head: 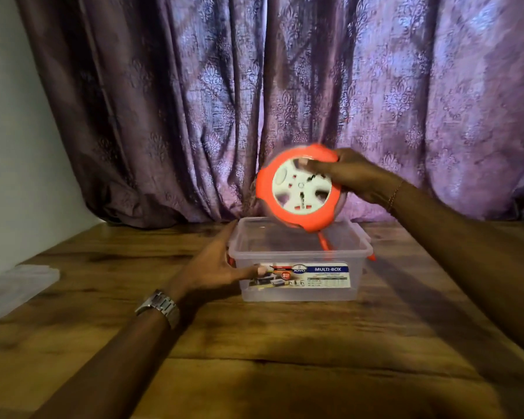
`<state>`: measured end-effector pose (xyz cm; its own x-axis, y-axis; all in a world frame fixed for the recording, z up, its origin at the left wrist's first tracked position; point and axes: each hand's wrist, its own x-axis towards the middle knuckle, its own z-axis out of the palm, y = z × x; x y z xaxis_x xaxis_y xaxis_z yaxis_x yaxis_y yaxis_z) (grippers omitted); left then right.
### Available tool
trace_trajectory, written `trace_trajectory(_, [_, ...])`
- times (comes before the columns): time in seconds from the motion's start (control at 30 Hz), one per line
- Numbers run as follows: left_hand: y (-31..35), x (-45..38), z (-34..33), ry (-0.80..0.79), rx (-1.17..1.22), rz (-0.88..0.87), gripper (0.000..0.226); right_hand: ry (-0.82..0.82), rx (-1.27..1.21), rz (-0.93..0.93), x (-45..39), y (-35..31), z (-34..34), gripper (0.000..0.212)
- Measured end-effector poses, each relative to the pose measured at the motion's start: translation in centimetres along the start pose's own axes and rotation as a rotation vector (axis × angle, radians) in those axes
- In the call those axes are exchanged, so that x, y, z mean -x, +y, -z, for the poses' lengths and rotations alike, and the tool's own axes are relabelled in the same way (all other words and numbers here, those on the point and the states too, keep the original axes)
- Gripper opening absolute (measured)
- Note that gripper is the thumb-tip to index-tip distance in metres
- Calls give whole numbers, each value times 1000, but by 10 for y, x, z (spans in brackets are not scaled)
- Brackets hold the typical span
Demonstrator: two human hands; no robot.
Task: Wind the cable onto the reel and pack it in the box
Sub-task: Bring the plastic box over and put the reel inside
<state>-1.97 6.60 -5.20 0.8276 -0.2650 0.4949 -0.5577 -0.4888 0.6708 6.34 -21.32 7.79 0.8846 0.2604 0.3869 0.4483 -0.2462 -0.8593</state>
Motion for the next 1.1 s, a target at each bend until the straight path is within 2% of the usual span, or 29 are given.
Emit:
trace_trajectory(0.07, [-4,2,-4,20,61,1,82,-82,88,-33,5,13,-14,56])
trace_trajectory(0.2, [-11,0,-5,35,38,21,97,-236,195,-103,20,34,-35,54])
trace_trajectory(0.33, [-15,1,-7,57,26,53,97,-399,132,-149,30,45,-45,40])
trace_trajectory(0.47, [-14,0,-5,76,15,44,92,-498,63,-268,31,51,-45,46])
trace_trajectory(0.53, [-13,0,-6,74,12,47,95,-492,61,-305,30,52,-45,49])
trace_trajectory(0.67, [-12,-1,-7,68,8,42,91,-407,428,-257,27,54,-47,76])
trace_trajectory(0.8, [-11,1,-6,72,5,42,88,-472,761,-202,26,55,-47,79])
trace_trajectory(0.93, [-12,2,-5,55,-1,66,88,-476,947,-164,26,56,-46,71])
trace_trajectory(1.1, [-12,4,-5,41,38,112,90,-427,1193,-95,26,52,-50,76])
